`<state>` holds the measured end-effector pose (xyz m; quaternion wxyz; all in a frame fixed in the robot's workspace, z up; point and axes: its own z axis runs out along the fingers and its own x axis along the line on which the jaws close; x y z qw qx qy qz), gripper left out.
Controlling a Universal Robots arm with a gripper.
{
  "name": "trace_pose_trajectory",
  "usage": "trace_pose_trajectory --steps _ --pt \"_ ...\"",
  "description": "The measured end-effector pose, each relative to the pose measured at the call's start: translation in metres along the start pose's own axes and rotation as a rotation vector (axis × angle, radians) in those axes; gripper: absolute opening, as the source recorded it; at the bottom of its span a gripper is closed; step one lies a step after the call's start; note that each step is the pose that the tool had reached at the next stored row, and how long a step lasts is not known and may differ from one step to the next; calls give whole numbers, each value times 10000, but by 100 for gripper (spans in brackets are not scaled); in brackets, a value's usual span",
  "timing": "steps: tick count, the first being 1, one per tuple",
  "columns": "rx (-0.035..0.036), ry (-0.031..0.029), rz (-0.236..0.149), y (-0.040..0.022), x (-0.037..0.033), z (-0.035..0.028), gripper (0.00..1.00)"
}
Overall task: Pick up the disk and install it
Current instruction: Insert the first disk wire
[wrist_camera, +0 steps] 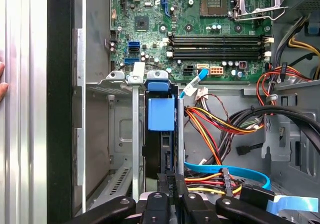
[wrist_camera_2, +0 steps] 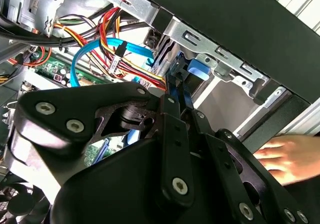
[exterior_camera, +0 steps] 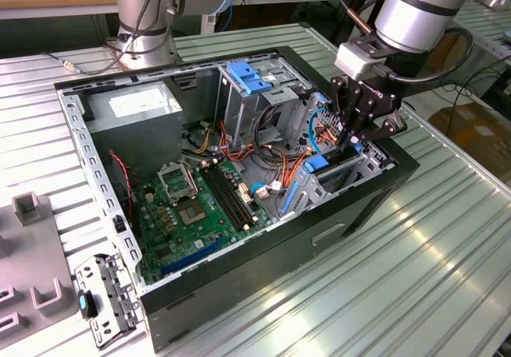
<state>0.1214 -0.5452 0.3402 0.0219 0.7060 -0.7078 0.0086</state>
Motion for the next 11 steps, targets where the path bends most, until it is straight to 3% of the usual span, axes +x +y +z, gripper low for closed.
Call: trace_pose_trajectory --steps 6,7,10,11 --pt "0 -8 0 0 0 3 18" --pt "0 -7 0 0 1 -3 24" --pt "0 1 0 2 3 -93 24" --pt "1 0 0 2 4 -97 24"
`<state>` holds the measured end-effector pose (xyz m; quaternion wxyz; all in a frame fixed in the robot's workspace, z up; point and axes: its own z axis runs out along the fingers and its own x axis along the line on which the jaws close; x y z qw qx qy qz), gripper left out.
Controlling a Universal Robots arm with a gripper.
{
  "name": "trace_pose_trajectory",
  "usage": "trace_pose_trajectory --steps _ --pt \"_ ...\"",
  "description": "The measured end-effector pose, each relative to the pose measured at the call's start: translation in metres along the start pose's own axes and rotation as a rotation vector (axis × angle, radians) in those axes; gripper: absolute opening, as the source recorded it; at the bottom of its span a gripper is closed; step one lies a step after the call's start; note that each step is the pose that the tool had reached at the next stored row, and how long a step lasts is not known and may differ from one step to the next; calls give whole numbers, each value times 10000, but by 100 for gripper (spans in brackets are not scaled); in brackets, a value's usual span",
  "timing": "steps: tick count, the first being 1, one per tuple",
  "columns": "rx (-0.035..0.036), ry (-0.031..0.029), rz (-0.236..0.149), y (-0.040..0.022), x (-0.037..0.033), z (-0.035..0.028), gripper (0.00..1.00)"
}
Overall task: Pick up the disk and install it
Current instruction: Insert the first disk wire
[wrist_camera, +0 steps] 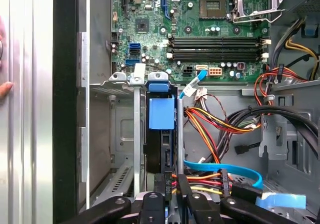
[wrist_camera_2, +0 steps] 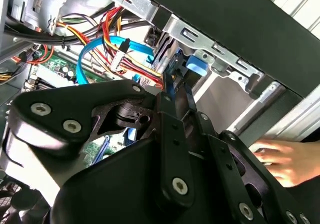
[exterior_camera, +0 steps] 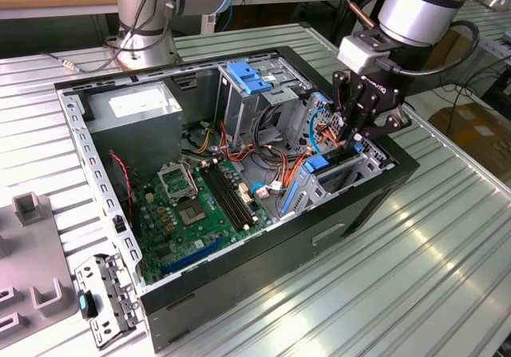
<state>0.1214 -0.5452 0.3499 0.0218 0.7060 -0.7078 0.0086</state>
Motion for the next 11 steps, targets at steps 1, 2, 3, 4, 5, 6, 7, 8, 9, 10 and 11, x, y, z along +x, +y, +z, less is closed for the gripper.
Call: trace_pose_trajectory --steps 1,2,3,4,5,6,7,8,9,10,11 --pt "0 -2 0 0 0 0 24" --pt "0 -2 0 0 0 0 24" --pt "0 0 1 0 0 -2 23" --pt "0 1 0 0 0 -3 16" --pt "0 1 0 0 0 -4 11" --pt "0 1 0 0 0 -5 11" --pt "-1 1 0 0 0 -6 11" --pt "0 1 0 0 0 -6 11" --pt "-1 0 0 0 0 -7 11" --pt "-1 1 0 0 0 -7 11" --pt "0 1 0 0 0 -8 11"
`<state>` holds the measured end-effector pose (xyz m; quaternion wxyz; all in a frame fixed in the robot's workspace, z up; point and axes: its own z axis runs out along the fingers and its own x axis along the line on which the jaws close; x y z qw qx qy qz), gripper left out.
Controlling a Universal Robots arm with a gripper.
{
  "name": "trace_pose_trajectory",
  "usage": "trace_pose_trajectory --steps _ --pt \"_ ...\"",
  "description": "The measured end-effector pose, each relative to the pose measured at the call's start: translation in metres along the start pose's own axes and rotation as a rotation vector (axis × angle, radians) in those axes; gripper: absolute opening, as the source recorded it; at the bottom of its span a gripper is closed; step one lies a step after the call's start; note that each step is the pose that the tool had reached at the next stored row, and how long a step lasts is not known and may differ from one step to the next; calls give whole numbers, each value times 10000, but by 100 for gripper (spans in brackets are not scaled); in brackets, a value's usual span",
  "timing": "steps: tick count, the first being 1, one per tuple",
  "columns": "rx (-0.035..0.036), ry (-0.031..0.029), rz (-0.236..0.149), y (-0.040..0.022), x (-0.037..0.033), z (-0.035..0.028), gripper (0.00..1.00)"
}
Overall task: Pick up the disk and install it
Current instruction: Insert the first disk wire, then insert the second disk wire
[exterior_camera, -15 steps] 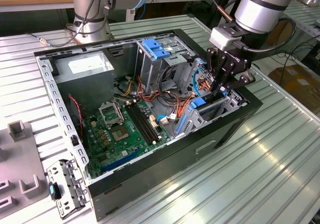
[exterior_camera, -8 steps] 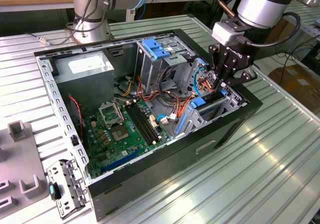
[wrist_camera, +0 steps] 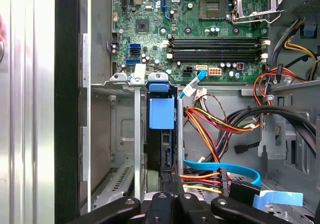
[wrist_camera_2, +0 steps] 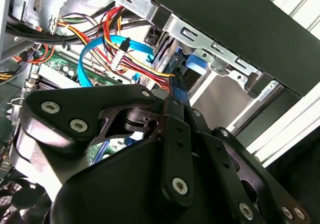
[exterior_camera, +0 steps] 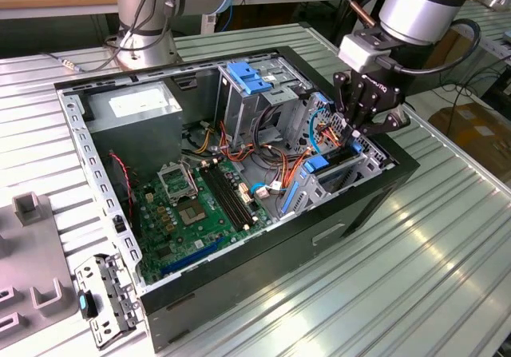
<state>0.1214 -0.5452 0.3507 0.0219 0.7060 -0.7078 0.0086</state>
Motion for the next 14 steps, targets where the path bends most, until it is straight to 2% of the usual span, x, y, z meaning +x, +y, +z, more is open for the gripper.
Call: trace_pose_trajectory --steps 7,9,11,12,13,14 --pt "-1 1 -1 1 0 -5 11" --pt "0 2 0 18 0 -6 11" --pt "0 0 -1 56 0 -4 11" --pt "0 0 0 91 0 -4 11" --pt "-1 1 0 155 1 -2 11" --pt "0 -1 -1 180 1 -1 11"
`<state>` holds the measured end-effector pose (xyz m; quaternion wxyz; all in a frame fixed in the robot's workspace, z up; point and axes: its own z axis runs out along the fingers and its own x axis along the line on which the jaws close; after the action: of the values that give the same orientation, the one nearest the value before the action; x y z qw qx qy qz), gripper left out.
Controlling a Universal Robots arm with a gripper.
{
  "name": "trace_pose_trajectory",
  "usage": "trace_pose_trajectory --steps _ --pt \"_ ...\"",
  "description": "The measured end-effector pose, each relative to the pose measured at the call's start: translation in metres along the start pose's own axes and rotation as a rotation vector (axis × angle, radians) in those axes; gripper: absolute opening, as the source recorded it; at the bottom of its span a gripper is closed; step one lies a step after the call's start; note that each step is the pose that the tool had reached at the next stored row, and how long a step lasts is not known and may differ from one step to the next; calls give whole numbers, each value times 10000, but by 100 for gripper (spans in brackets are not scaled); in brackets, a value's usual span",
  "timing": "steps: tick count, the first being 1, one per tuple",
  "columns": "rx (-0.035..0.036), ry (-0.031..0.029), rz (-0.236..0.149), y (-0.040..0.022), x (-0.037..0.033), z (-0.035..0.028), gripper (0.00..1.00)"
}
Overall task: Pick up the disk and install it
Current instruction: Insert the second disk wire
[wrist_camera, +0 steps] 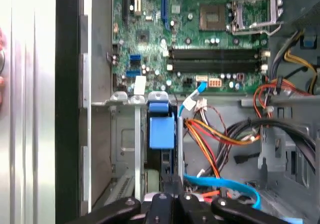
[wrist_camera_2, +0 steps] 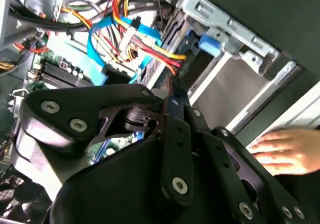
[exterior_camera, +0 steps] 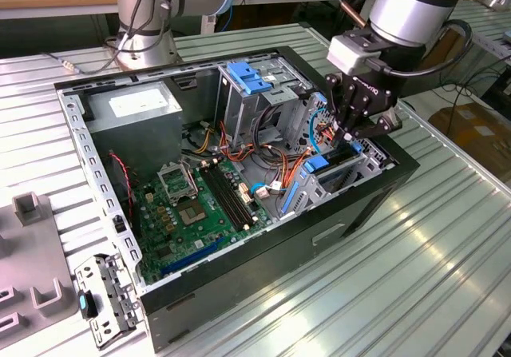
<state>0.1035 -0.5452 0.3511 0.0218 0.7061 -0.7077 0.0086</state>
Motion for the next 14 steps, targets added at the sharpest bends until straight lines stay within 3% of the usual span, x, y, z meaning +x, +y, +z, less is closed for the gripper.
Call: trace_pose_trajectory --steps 3,5,7,12,14 --pt "-1 4 0 1 0 -14 11" --pt "0 2 0 3 3 -93 11" --pt "-2 4 0 5 2 -216 11" --pt "-31 204 2 1 -107 -325 11" --pt "-42 324 4 0 -183 -350 11"
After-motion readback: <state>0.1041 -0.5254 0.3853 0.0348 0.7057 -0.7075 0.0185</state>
